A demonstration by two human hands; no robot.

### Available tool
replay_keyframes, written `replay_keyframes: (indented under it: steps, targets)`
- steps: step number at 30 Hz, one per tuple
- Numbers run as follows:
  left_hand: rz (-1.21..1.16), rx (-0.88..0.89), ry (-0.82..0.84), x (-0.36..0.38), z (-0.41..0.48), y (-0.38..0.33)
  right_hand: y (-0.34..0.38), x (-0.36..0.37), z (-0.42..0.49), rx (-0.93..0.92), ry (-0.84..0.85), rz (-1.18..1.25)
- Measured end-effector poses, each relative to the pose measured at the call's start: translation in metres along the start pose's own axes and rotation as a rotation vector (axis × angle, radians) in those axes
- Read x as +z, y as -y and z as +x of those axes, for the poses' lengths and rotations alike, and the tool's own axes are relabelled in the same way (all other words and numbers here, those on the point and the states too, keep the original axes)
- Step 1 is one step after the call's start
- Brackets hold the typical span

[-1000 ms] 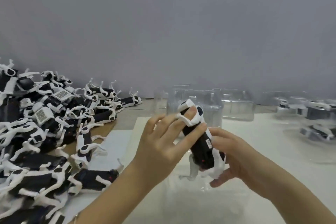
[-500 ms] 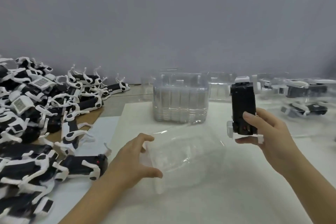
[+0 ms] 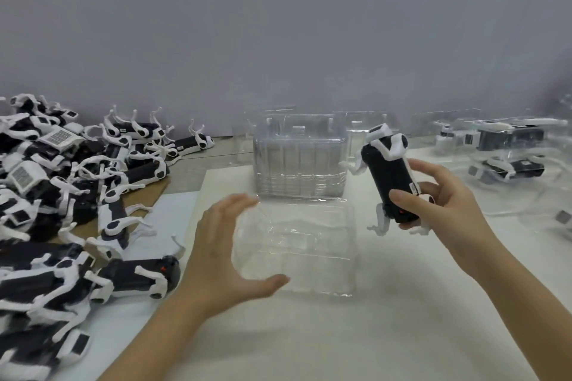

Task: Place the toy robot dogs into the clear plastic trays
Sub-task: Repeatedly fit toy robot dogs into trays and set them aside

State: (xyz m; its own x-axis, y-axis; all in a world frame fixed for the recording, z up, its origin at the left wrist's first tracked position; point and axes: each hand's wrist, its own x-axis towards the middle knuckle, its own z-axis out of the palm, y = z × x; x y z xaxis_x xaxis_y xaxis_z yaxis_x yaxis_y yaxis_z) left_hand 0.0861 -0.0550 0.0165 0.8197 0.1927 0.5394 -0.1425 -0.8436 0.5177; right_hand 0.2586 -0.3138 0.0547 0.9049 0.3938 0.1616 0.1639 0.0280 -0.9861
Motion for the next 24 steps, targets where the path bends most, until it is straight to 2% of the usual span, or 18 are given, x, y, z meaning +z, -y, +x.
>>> replay_keyframes:
  steps: [2,4,7,13,18,24]
  targets:
    - [-0.245,-0.232,0.075,0.006,0.002,0.021,0.005,0.004,0.005,-0.037,0.032,-0.048]
    - [-0.411,-0.336,0.093,0.015,0.006,0.035,0.011,0.010,0.013,-0.100,0.117,-0.101]
    - [-0.527,-0.421,0.153,0.025,0.011,0.038,0.018,0.025,0.026,-0.173,0.303,-0.205]
    - [-0.563,-0.449,0.180,0.040,-0.001,0.027,0.018,0.055,0.045,-0.271,0.584,-0.800]
    - [-0.596,-0.423,0.208,0.044,-0.003,0.025,0.024,0.064,0.063,-0.174,0.808,-0.960]
    - [-0.577,-0.386,0.214,0.048,-0.003,0.031,0.012,0.075,0.064,-0.278,0.862,-1.153]
